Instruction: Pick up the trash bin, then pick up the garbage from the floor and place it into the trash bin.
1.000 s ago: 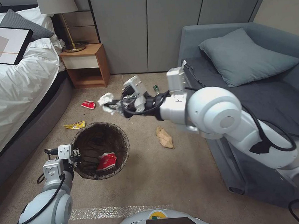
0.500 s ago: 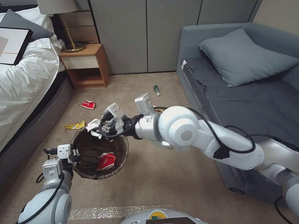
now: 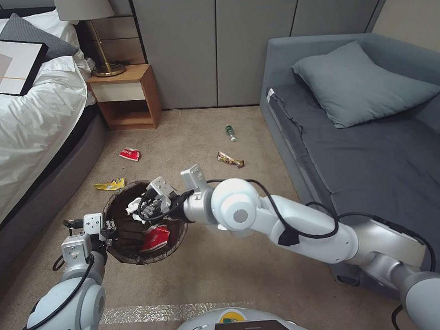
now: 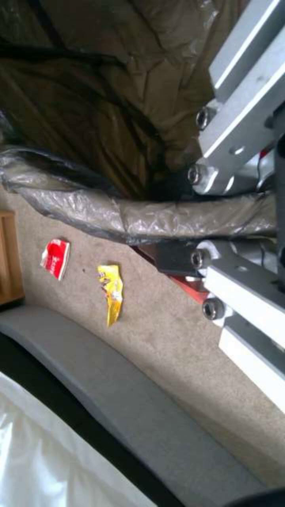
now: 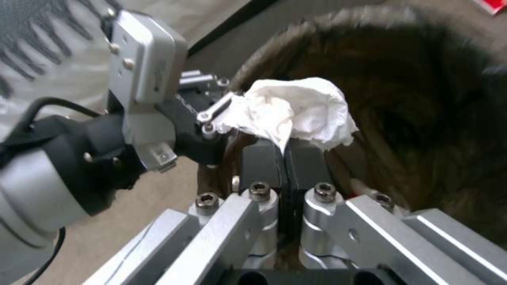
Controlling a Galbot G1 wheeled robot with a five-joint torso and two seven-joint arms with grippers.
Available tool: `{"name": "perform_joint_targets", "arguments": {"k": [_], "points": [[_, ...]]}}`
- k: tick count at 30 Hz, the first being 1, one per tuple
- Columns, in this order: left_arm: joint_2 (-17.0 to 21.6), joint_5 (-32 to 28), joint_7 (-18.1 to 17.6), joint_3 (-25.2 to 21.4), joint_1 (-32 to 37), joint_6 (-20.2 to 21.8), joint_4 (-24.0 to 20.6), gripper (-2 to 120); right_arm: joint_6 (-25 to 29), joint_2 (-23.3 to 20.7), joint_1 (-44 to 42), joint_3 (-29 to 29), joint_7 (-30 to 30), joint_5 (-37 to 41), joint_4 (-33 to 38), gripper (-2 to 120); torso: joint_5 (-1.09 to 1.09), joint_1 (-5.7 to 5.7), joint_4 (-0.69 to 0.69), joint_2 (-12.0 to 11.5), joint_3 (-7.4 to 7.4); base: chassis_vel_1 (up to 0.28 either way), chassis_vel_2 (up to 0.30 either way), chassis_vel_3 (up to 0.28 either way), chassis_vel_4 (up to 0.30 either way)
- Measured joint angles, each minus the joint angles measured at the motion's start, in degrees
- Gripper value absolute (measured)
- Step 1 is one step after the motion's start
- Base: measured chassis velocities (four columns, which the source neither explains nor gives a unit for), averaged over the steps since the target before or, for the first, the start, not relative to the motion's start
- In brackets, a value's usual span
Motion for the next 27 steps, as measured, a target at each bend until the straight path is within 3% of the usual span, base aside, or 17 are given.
{"name": "perform_joint_targets", "arguments": {"k": [2,6,27], "points": [[-0.01,-0.04,0.02,-0.02,0.01,0.0,0.01,4,0.0,0.37,-0.42,0.01,0.0,0.0,-0.4,-2,0.0,0.0,0.0,0.0,0.0,0.0,0.0,0.0,0.0],[-0.08,-0.08,0.05,-0.02,-0.09,0.0,0.21,4,0.02,1.21,-0.97,0.42,0.36,0.32,-0.9,11,0.0,0.0,0.0,0.0,0.0,0.0,0.0,0.0,0.0],[-0.25,-0.08,0.23,-0.02,-0.61,0.0,0.82,4,0.75,1.56,-1.99,2.35,0.36,0.08,-2.72,89,0.0,0.0,0.0,0.0,0.0,0.0,0.0,0.0,0.0]]}}
